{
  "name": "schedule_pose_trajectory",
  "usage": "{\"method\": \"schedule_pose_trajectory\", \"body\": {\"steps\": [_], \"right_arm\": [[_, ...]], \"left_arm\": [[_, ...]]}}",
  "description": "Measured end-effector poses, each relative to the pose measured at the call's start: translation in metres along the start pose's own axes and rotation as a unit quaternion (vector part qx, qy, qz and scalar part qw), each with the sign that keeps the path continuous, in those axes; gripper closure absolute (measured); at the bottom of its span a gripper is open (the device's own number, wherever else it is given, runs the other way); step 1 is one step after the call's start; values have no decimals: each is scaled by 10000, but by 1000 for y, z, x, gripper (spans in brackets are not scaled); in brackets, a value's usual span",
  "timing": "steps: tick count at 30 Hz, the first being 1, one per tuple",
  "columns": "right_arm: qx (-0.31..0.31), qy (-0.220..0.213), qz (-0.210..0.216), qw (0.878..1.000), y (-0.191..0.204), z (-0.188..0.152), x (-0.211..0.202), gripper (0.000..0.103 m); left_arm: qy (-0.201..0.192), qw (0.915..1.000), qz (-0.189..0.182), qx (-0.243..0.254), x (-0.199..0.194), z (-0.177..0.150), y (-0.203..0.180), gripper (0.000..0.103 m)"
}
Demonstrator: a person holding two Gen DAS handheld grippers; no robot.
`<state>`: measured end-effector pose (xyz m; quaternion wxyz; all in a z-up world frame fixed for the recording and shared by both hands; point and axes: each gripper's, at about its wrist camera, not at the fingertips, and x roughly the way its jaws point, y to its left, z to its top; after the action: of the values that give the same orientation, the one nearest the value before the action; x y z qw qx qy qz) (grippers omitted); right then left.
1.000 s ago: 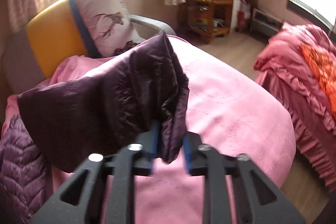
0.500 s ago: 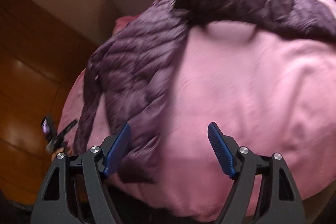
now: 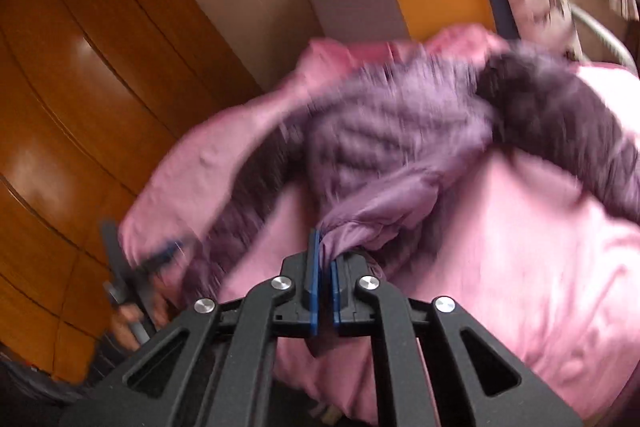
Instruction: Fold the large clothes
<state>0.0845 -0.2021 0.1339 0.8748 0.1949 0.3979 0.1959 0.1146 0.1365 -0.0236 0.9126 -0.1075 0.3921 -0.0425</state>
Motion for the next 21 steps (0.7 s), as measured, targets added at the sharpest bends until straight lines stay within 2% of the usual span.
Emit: {"method": "schedule_pose_trajectory", "body": {"steps": [5,9,14,16,18,21], "right_arm": [[-51,-969,268,9949,28,70,-40,100],[199,-1406,616,9880,39,108,-59,101],[633,-1605,1070,9792,40,126,-63,101],[746,-1644,1006,9784,35,133,-58,101],[811,-1592,1015,9787,35,137,-58,101],[849,-1550,1011,9790,43,149,-54,101]], "left_arm": [[462,9965,-697,-71,23,-21,-35,24],[463,9941,-968,137,25,-23,-66,24],[471,9897,-1288,407,32,-19,-109,24],[536,9851,-1568,463,32,-19,-128,23],[573,9802,-1788,629,28,-20,-151,14],[374,9761,-1913,960,15,-20,-189,11]]}}
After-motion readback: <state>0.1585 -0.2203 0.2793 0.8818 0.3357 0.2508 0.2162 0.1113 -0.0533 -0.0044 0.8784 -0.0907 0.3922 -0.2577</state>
